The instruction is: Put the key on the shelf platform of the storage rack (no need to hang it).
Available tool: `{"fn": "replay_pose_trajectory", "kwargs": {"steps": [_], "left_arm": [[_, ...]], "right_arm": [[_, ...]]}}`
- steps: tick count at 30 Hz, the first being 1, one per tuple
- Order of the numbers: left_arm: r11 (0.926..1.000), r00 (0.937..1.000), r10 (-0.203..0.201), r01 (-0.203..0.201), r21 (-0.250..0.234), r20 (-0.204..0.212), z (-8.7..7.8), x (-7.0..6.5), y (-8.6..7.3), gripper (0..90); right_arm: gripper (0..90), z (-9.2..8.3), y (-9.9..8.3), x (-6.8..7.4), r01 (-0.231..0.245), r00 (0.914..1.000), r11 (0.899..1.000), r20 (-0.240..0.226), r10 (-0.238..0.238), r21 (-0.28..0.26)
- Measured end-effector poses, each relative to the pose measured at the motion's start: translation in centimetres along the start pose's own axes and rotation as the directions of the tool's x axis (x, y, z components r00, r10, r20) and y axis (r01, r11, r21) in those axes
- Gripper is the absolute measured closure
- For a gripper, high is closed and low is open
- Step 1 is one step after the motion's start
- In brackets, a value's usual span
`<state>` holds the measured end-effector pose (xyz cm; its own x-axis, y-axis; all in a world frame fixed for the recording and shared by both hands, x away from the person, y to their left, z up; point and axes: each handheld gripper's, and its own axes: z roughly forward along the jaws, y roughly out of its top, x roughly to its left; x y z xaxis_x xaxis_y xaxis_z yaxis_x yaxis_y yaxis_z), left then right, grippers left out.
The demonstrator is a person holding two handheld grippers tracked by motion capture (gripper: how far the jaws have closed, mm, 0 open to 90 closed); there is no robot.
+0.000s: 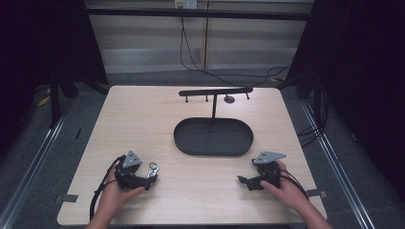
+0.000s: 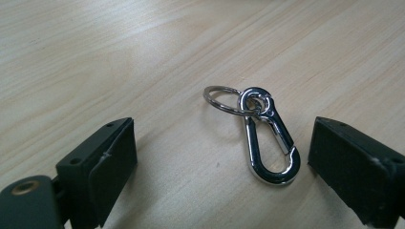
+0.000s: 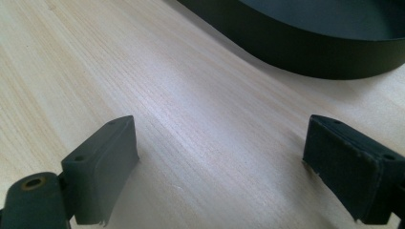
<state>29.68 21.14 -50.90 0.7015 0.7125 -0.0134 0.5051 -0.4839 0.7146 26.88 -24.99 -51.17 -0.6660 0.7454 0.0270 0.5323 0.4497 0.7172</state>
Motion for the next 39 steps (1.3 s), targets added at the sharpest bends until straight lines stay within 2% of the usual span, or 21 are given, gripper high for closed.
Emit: {"fn": "replay_pose_trajectory", "kwargs": {"steps": [8, 11, 13, 14, 17, 19, 20, 21, 23, 25, 27, 31, 39], "left_arm": [[0.9999, 0.9998, -0.016, 0.016, 0.004, -0.016, 0.0, -0.3, 0.1, 9.7], [0.9997, 0.9996, -0.021, 0.021, 0.013, -0.021, -0.2, -0.3, 0.3, 17.6], [0.9964, 0.9992, -0.038, 0.039, 0.075, -0.009, -0.6, -0.3, 0.8, 20.1], [0.9951, 0.9986, -0.052, 0.052, 0.084, -0.009, -0.7, -0.5, 0.9, 20.5], [0.9897, 0.9982, -0.059, 0.057, 0.132, 0.012, -0.9, -1.0, 1.3, 23.1], [0.9846, 0.9975, -0.07, 0.068, 0.161, 0.009, -1.0, -1.2, 1.7, 23.9], [0.9846, 0.9975, -0.07, 0.068, 0.161, 0.009, -1.0, -1.2, 1.7, 24.4], [0.9791, 0.9954, -0.094, 0.089, 0.183, 0.018, -0.9, -1.2, 2.0, 24.7], [0.9738, 0.9949, -0.099, 0.093, 0.207, 0.018, -1.0, -1.1, 2.2, 25.5], [0.9654, 0.9942, -0.106, 0.099, 0.241, 0.018, -1.1, -1.0, 2.5, 25.6], [0.9597, 0.9932, -0.114, 0.104, 0.261, 0.025, -1.2, -0.9, 2.9, 26.0], [0.9547, 0.9903, -0.137, 0.126, 0.27, 0.024, -1.4, -0.9, 3.5, 27.4], [0.9401, 0.989, -0.145, 0.128, 0.316, 0.03, -1.3, -1.0, 4.6, 28.1]], "right_arm": [[10.7, 0.0, 0.0, 0.0, 0.0, 1.0, 1.0, 0.001, 0.0, 0.001], [10.7, 0.0, 0.0, 0.0, 0.0, 1.0, 1.0, 0.001, 0.0, 0.001], [10.7, 0.0, 0.0, 0.0, 0.0, 1.0, 1.0, 0.002, 0.0, 0.002], [10.7, 0.0, 0.0, 0.0, 0.0, 1.0, 1.0, 0.002, 0.0, 0.002], [10.7, 0.0, 0.0, 0.0, 0.0, 1.0, 1.0, -0.001, 0.0, 0.0], [10.7, 0.0, 0.0, 0.0, 0.0, 1.0, 1.0, 0.001, 0.0, 0.001], [10.7, 0.0, 0.0, 0.0, 0.0, 1.0, 1.0, 0.001, 0.0, 0.001], [10.7, 0.0, 0.0, 0.0, 0.0, 1.0, 1.0, 0.002, 0.0, 0.001], [10.7, 0.0, 0.0, 0.0, 0.0, 1.0, 1.0, -0.001, 0.0, 0.0], [10.7, 0.0, 0.0, 0.0, 0.0, 1.0, 1.0, -0.001, 0.0, -0.001], [10.7, 0.0, 0.0, 0.0, 0.0, 1.0, 1.0, -0.001, 0.0, -0.001], [10.7, 0.0, 0.0, 0.0, 0.0, 1.0, 1.0, -0.001, 0.0, -0.001], [10.7, 0.0, 0.0, 0.0, 0.0, 1.0, 1.0, -0.001, 0.0, -0.001]]}}
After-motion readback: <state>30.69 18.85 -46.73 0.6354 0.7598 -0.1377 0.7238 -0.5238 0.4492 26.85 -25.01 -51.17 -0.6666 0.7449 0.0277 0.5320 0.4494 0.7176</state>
